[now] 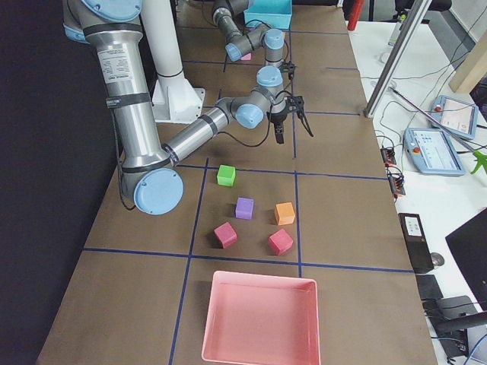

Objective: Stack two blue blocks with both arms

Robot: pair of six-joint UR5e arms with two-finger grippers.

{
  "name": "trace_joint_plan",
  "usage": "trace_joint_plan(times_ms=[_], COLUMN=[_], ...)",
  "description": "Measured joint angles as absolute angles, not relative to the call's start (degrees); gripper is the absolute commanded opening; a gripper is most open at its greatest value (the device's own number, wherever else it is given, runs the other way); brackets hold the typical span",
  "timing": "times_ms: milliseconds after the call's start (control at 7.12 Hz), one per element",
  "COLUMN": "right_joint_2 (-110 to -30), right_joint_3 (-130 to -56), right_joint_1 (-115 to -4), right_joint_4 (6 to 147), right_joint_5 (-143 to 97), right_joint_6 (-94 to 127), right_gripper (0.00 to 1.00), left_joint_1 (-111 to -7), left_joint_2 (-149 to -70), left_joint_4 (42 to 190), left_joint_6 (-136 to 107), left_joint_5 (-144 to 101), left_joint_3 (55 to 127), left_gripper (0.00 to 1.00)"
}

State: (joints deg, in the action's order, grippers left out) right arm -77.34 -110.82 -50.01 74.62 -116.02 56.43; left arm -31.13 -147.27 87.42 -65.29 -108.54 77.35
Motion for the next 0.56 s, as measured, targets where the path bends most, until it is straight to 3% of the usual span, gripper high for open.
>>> trace_joint_plan(times_ms=[140, 561], right_joint_2=[-77.34, -77.34], right_joint_3=[-110.81, -110.69], right_joint_1=[-50.01, -49.95], right_joint_4=[74.62, 74.62], right_joint_5=[-116.01, -116.02], right_joint_6=[56.43, 56.43], right_gripper=[1.0, 1.0], left_joint_1=[-31.09, -31.03], left_joint_2=[-147.27, -147.36], left_joint_4=[87.44, 87.71], left_joint_6=[-65.26, -65.03], left_joint_5=[-108.54, -108.54], left_joint_3=[77.29, 76.81], left_gripper=[0.99, 1.0])
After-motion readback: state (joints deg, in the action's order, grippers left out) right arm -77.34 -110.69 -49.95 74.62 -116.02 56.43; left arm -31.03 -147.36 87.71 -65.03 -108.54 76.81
